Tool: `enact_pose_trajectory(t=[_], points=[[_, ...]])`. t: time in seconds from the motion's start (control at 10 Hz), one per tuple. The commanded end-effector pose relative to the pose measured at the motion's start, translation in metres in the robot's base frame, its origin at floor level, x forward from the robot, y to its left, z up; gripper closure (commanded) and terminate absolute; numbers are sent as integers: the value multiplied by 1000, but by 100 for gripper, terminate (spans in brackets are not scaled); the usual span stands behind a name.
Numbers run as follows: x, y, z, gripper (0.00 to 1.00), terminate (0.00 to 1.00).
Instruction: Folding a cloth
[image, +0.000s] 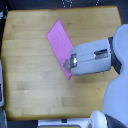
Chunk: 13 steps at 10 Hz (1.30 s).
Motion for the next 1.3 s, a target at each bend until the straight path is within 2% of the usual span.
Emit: enact_pose_trajectory(t=[0.0,0.2,0.3,0.4,0.6,1.2], points=[[6,-21,-25,0,0],[5,-18,-32,0,0],[3,-18,-31,100,0],[0,-17,-28,100,0],[12,-11,-30,100,0],[12,-19,-18,100,0]])
